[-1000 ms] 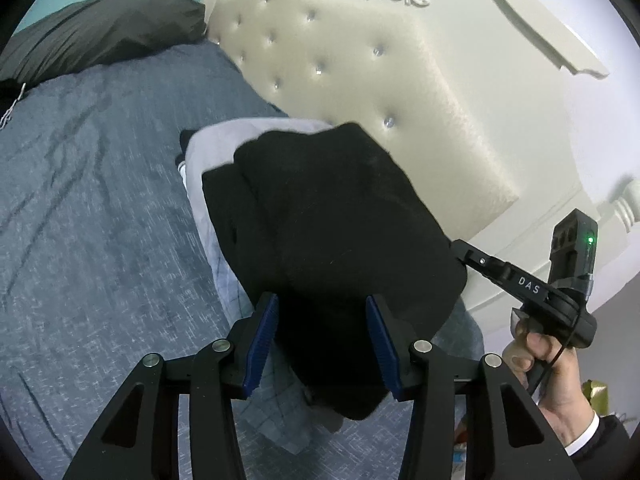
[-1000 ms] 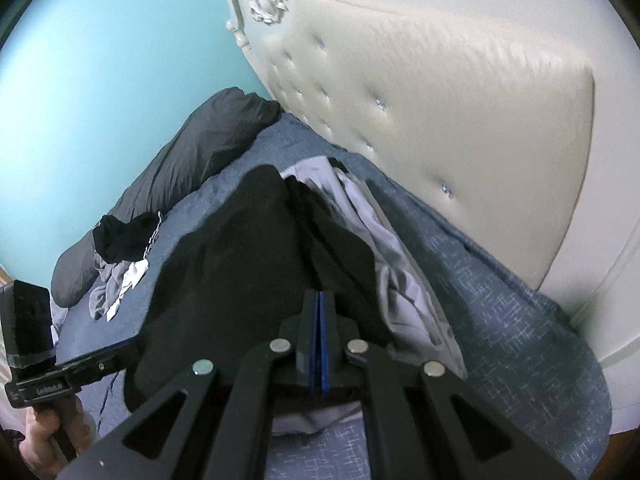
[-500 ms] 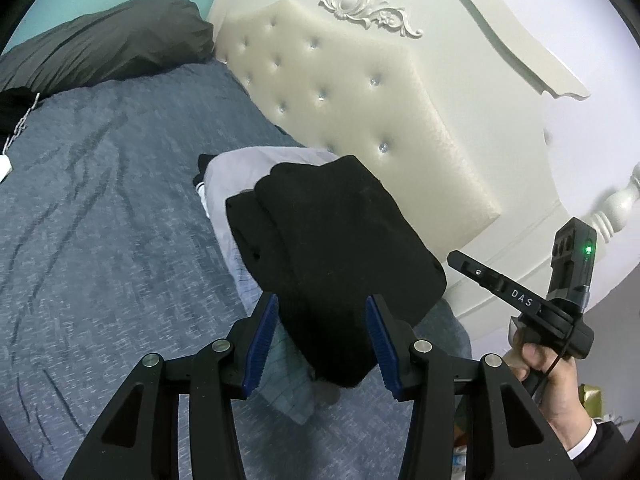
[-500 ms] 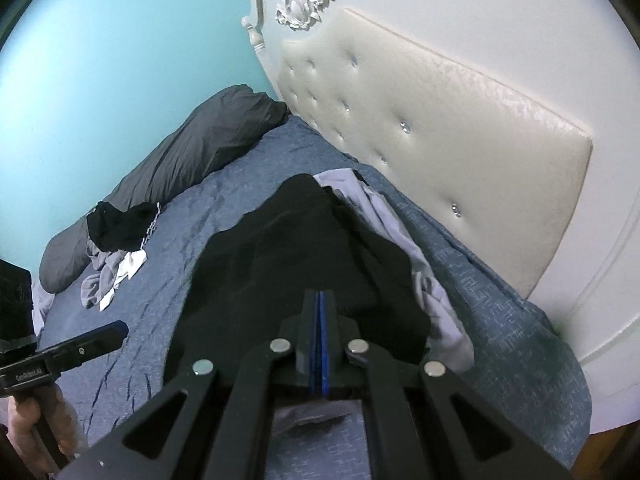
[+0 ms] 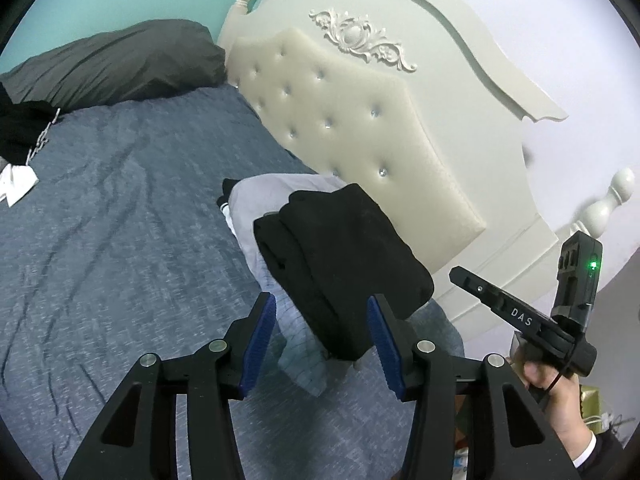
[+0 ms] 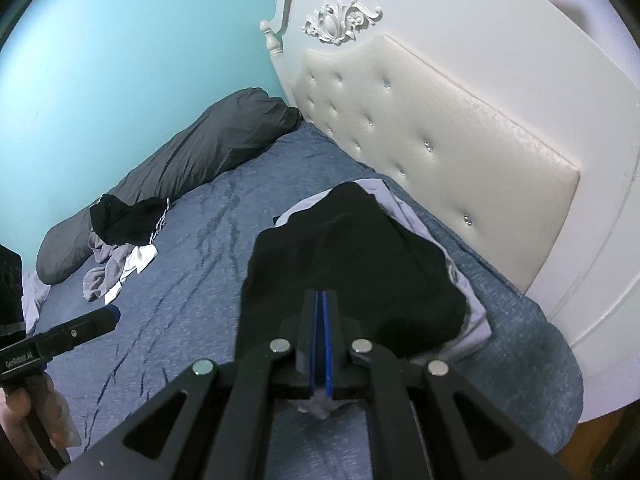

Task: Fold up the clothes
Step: 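Open the left gripper and lift both grippers away from the stack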

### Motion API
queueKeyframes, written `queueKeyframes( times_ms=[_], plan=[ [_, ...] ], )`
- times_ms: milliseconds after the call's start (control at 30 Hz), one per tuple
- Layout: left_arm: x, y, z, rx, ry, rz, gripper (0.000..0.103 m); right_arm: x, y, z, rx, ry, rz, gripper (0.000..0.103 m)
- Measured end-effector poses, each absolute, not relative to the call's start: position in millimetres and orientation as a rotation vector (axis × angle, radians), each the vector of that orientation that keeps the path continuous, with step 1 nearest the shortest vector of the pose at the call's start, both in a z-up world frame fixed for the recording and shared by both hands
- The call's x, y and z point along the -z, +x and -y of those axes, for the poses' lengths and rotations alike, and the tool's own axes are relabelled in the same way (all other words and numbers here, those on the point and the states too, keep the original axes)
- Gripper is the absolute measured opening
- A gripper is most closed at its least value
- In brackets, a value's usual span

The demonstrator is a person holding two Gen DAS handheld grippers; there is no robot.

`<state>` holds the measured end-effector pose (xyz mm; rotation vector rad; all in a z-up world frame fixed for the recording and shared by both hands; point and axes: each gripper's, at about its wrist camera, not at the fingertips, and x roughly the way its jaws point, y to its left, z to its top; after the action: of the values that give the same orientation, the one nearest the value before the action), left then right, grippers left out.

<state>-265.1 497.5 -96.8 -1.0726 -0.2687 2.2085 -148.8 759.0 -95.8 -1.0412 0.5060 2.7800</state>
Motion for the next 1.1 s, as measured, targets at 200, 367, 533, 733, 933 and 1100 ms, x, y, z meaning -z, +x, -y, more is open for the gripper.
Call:
queueKeyframes(
  times_ms=[200, 367, 533, 733, 933, 1100],
  plan=[
    [90.4, -251.1, -473.6, -2.225, -1.072, 0.268, 0.053, 86.6, -136.4, -733.3, -2.773, -1.043, -0.487, 0.002],
    [84.8, -237.9, -457.2, -2.234, -1.067, 0.260, 0.055, 82.9, -123.3, -714.0, -2.761, -1.051, -0.498, 0.003],
    [76.5, -223.8, -441.1, -2.252, -1.042, 0.241, 0.061, 75.7, -109.5, -694.5, -2.756, -1.048, -0.492, 0.008],
    [67.4, -209.6, -422.2, -2.275, -1.015, 0.229, 0.066, 67.2, -90.9, -676.0, -2.766, -1.029, -0.518, 0.024],
    [55.9, -194.2, -407.4, -2.290, -0.979, 0.210, 0.069, 58.2, -73.9, -661.5, -2.751, -1.002, -0.516, 0.044],
    [51.9, -180.5, -400.0, -2.292, -0.973, 0.186, 0.072, 52.1, -56.0, -652.6, -2.701, -0.960, -0.491, 0.064]
  ],
)
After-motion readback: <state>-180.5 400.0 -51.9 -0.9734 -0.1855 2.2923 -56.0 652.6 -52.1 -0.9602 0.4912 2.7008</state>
